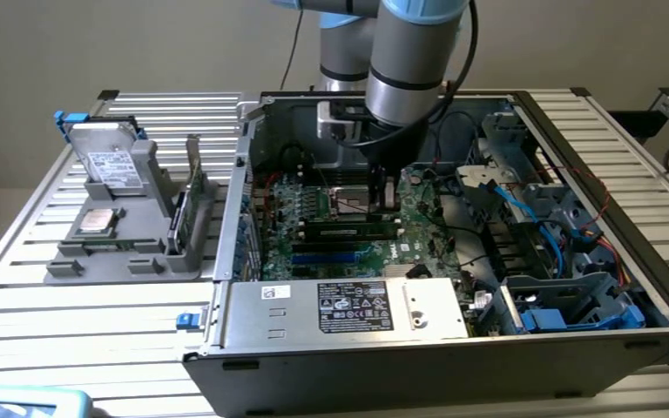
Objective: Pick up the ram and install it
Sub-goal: 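Press down the ram until it locks into place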
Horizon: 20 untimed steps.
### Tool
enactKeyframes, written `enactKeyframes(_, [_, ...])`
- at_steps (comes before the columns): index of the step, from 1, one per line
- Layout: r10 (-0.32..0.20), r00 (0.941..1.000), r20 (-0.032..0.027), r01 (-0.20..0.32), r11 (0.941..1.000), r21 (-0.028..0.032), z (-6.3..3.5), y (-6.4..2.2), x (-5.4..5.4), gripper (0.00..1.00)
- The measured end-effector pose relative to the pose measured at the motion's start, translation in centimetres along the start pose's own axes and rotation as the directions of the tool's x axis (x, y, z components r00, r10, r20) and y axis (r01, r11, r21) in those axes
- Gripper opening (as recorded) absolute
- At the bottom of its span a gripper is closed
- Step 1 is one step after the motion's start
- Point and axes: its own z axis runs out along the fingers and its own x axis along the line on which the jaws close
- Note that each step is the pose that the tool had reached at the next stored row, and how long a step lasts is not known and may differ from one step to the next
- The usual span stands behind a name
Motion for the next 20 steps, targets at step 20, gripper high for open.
enactKeyframes(20, [-0.003,1.0000,0.0091,0.003,1.0000,-0.0006,0.81,-0.05,-0.01,0.11])
